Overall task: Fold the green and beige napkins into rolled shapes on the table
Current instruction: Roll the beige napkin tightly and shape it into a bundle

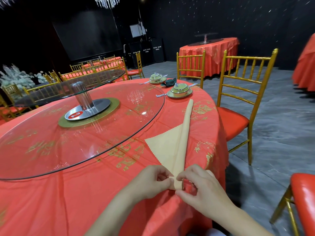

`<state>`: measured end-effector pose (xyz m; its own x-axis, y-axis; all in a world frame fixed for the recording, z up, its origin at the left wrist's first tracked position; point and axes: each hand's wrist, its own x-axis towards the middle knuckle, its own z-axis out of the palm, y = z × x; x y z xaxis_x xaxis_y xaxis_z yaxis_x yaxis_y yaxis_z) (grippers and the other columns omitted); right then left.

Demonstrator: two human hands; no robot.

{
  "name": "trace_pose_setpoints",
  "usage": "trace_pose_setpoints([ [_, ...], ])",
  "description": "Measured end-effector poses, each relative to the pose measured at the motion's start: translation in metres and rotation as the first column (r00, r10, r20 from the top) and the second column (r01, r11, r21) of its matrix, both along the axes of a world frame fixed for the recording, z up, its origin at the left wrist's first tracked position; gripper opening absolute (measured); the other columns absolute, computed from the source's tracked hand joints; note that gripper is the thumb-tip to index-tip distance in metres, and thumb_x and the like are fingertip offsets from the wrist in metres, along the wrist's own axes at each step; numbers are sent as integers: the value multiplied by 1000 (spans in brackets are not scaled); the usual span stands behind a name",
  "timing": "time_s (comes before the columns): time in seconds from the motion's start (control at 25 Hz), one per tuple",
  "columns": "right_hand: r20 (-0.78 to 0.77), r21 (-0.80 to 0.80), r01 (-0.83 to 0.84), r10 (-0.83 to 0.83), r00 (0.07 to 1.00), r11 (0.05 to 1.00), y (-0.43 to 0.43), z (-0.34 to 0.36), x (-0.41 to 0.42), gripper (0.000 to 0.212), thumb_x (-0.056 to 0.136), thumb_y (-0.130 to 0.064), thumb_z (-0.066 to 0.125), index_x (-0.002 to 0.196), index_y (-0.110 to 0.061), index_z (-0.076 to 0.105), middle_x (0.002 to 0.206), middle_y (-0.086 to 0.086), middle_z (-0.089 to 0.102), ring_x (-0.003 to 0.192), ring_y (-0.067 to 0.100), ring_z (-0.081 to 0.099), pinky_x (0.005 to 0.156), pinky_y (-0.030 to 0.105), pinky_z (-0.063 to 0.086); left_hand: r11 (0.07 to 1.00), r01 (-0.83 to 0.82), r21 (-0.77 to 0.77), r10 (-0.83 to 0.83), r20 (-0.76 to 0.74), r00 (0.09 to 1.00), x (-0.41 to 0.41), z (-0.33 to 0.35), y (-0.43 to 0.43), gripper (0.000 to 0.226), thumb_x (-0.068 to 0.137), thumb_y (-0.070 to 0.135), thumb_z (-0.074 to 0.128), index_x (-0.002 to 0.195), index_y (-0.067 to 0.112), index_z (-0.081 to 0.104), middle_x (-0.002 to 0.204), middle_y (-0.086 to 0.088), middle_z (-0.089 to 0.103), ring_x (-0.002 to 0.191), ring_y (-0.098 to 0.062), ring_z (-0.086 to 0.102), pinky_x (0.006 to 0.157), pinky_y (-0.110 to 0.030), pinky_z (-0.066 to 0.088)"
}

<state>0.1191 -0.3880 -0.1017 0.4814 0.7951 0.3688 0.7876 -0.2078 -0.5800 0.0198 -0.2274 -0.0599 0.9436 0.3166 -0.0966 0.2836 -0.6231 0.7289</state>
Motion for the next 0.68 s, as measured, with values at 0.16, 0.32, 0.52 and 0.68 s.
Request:
trace_pose_setpoints([
  [0.16, -3, -43, 4, -5, 1000, 999, 5, -1, 6, 34, 69, -52, 51, 99, -38, 58, 90, -25, 45, 84, -9, 47, 80, 16, 32, 998, -48, 50, 47, 17, 999, 6, -2, 1, 6, 86, 23, 62, 90, 27, 60, 70, 11, 60, 56, -1, 49, 62, -27, 43],
  [0.32, -106, -47, 0, -5, 994, 999, 10, 6, 17, 30, 70, -47, 62, 97, -37, 63, 89, -24, 46, 86, -14, 45, 86, 16, 28, 963, -115, 245, 80, 148, 986, 2, -9, 0, 18, 73, 52, 60, 82, 36, 63, 76, 19, 59, 72, 3, 53, 75, -29, 46],
  [0.52, -138, -63, -28, 19, 990, 998, 15, 10, 27, 22, 77, -42, 66, 97, -32, 67, 88, -23, 50, 83, -10, 48, 89, 22, 34, 937, -43, 346, 15, 85, 996, -2, -12, 7, 53, 63, 71, 47, 101, 39, 65, 87, 20, 59, 88, 0, 52, 85, -36, 44],
  [0.68, -86, -87, -13, 5, 996, 996, 14, 12, 29, 48, 74, -66, 42, 105, -36, 63, 88, -25, 48, 87, -13, 46, 87, 21, 27, 954, 8, 300, -16, 24, 1000, 10, -8, 13, 41, 74, 62, 48, 100, 35, 65, 83, 18, 61, 82, -4, 53, 84, -41, 46],
])
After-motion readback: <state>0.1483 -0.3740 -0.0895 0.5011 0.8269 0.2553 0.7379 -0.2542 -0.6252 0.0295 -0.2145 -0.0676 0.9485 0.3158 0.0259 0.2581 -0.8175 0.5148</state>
